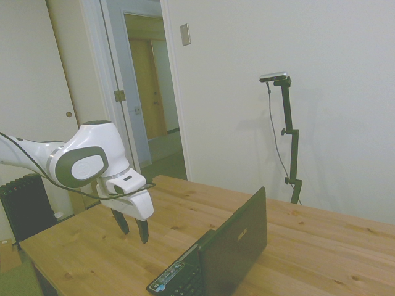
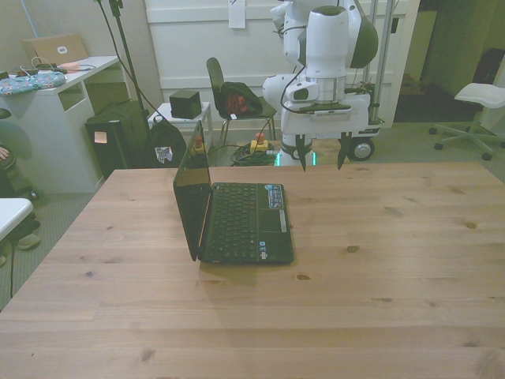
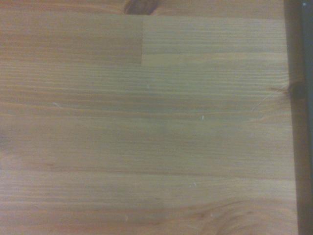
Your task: Close the laptop
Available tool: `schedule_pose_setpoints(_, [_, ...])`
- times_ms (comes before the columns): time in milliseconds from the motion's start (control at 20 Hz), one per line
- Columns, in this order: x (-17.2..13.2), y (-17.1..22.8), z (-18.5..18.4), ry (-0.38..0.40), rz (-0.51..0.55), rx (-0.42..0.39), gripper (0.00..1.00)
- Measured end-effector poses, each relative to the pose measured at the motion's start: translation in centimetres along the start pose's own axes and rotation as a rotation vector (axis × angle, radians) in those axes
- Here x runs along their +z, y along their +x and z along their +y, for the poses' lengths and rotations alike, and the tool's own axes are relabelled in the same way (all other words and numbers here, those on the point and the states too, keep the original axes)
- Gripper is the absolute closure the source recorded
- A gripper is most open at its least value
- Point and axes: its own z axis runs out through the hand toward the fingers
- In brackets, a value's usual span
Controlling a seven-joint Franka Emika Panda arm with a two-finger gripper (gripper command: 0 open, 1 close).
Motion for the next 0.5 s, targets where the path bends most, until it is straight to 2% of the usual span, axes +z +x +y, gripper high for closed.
schedule_pose_setpoints(150, [-0.3, 0.4, -0.1, 0.005, 0.007, 0.006, 0.00])
schedule_pose_setpoints(500, [-8.8, 7.9, -1.2, 0.049, 0.121, 0.101, 0.00])
